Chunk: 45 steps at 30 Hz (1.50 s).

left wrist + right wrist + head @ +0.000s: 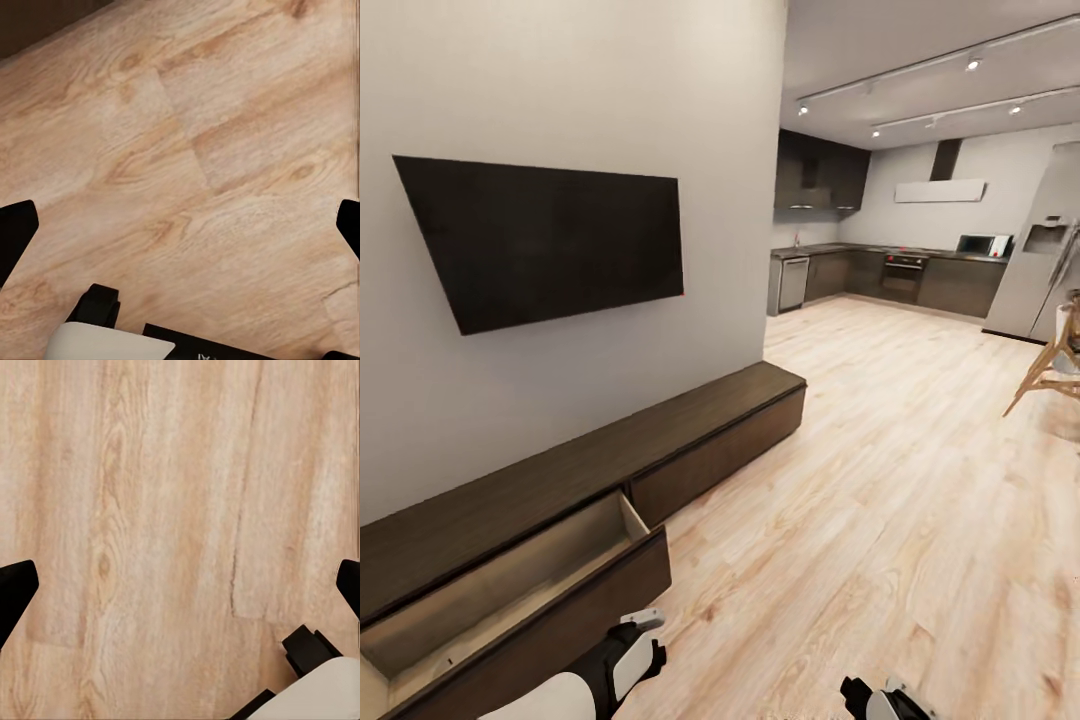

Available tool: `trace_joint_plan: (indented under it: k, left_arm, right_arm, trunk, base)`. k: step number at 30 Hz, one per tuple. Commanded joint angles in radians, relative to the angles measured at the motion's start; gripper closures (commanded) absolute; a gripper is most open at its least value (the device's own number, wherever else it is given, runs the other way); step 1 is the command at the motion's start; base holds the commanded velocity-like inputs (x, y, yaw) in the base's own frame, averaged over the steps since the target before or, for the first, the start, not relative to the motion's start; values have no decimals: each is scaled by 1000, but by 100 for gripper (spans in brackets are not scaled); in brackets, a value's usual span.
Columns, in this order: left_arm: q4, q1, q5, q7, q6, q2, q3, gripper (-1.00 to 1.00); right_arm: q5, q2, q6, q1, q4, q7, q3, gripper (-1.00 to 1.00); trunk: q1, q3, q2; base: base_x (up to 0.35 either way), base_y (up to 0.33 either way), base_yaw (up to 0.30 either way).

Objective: Place each of the two pumpkins and all three candles from the living room inside a cabinet in the living room (use any cabinet), then make sure every cabinet is closed, and position the cauldron so it is next to a table in the living room.

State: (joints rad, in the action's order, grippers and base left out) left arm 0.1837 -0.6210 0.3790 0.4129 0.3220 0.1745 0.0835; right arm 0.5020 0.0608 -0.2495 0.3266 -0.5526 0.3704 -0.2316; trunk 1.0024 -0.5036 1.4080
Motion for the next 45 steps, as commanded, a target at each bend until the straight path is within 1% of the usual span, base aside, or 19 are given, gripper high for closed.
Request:
trace_joint_plan:
  k: [1,14,16,19,23,39,45]
  left_arm:
    - [2,0,9,7,5,0,9,-100]
    - [2,0,9,7,5,0,9,-100]
    - [2,0,9,7,5,0,9,-100]
    - [2,0,8,7,5,0,9,-100]
    - [2,0,8,7,4,0,9,-100]
    - [2,0,8,7,2,0,9,-100]
    - [2,1,8,6,2,0,9,-100]
  right_arm:
    - [7,1,-1,0,-2,4,-3,-100]
    - [3,1,5,-1,10,4,-3,-100]
    - [2,1,26,-1,28,4,-3,-100]
    - [1,1,84,-1,62,3,-3,-100]
    - [1,1,108,-1,76,2,-2,-100]
    - [3,-1,116,-1,83,3,-3,-100]
    - [3,-1,116,-1,84,4,-3,-100]
  trunk:
    - [0,-1,1]
    - [0,-1,1]
    - [0,-1,1]
    - [0,-1,1]
    - [0,-1,1]
    - [0,-1,1]
    - [0,-1,1]
  base:
    - [0,0,-281]
    - [0,0,-281]
    - [0,0,-281]
    - [0,0,-281]
    - [0,0,-281]
    - [3,0,-281]
    - [143,0,-281]
